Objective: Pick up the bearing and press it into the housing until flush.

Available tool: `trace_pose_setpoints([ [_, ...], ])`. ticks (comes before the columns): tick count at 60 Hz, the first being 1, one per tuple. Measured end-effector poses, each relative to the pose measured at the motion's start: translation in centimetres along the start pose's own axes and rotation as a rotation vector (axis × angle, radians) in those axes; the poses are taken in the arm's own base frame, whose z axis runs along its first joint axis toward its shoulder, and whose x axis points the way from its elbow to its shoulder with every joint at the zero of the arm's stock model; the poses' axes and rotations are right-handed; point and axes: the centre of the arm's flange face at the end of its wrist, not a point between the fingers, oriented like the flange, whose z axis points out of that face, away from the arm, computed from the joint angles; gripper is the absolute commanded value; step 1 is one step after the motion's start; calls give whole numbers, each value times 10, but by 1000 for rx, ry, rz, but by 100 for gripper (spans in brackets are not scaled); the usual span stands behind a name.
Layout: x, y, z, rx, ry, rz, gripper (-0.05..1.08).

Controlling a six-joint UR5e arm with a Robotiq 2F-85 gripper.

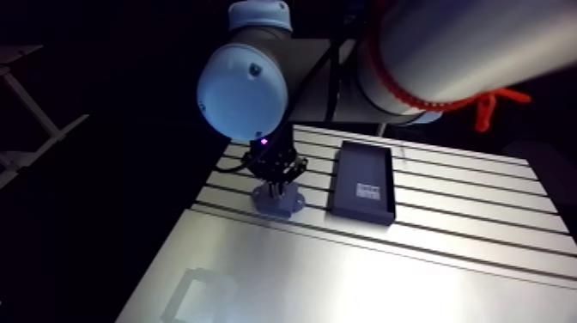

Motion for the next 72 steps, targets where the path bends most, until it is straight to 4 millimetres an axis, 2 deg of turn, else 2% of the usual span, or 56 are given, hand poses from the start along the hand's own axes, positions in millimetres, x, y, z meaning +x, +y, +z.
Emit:
trace_pose_setpoints([
  [72, 0, 0, 3, -1, -7, -2, 107],
])
